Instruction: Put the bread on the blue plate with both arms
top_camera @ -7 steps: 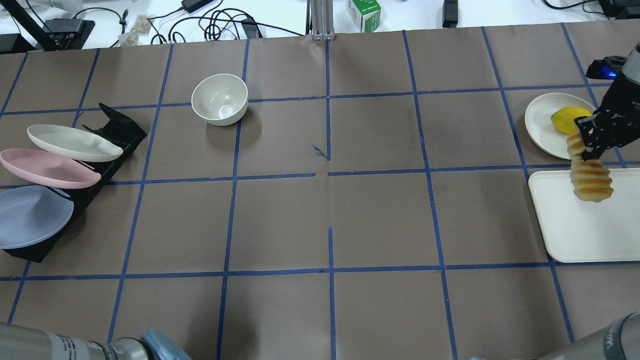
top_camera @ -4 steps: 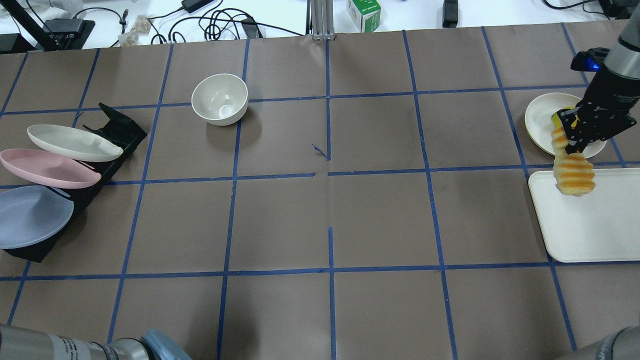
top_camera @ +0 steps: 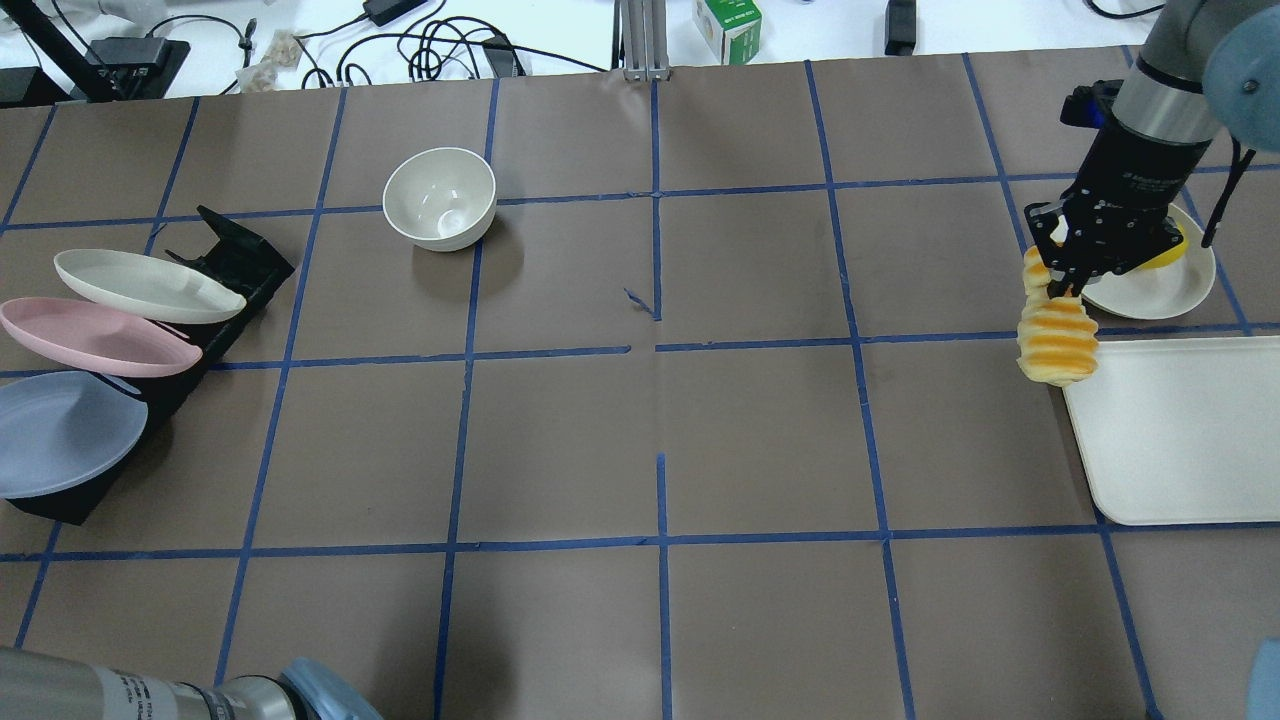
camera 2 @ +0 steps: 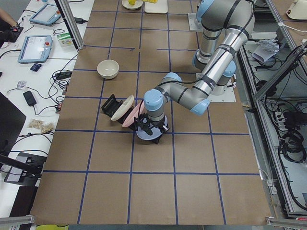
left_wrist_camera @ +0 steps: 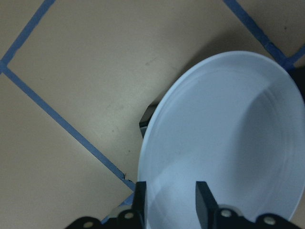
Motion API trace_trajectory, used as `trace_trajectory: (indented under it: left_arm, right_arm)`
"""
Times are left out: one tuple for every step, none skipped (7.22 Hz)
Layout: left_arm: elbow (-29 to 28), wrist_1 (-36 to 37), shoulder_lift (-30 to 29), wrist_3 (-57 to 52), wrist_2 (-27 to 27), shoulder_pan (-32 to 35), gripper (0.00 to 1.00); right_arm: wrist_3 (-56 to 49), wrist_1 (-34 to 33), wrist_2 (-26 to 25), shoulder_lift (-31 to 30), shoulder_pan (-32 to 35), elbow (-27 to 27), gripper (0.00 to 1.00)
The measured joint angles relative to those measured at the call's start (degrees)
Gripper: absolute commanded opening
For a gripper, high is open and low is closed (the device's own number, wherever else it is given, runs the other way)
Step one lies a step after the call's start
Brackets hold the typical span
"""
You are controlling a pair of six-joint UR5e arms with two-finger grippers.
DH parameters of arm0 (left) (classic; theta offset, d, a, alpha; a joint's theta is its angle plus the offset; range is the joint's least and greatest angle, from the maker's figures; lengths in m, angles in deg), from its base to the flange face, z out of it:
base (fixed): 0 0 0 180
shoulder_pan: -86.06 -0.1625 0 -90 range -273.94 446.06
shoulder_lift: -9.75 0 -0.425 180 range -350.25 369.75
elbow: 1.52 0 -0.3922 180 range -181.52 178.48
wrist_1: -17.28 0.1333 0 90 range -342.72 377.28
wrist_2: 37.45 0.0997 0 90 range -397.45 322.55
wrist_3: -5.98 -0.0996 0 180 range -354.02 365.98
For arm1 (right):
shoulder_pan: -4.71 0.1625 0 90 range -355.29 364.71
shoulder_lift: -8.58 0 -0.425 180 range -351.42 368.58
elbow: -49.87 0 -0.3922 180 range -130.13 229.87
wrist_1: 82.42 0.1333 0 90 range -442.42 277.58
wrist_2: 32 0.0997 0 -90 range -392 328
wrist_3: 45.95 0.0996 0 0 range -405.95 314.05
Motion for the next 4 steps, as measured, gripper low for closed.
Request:
trace_trajectory:
  left_arm:
    - [-0.03, 0.04, -0.17, -0.05, 0.02, -0.03, 0.47]
    - [-0.19, 0.05, -0.21, -0.12, 0.26, -0.05, 0.47]
    - [-0.44, -0.05, -0.07, -0.16, 1.06, -0.05, 0.49]
    - [-0.53, -0.16, 0.14, -0.17, 1.97, -0.05, 0.51]
  right_arm:
    - [1.61, 0.51, 1.38, -0.6, 1.52, 0.0, 0.0]
    - [3.91, 0.7, 2.47, -1.05, 3.2, 0.0, 0.0]
    - [6.45, 0.76, 3.01, -1.47, 5.03, 0.0, 0.0]
    - [8.25, 0.8, 3.19, -1.75, 6.37, -0.01, 0.0]
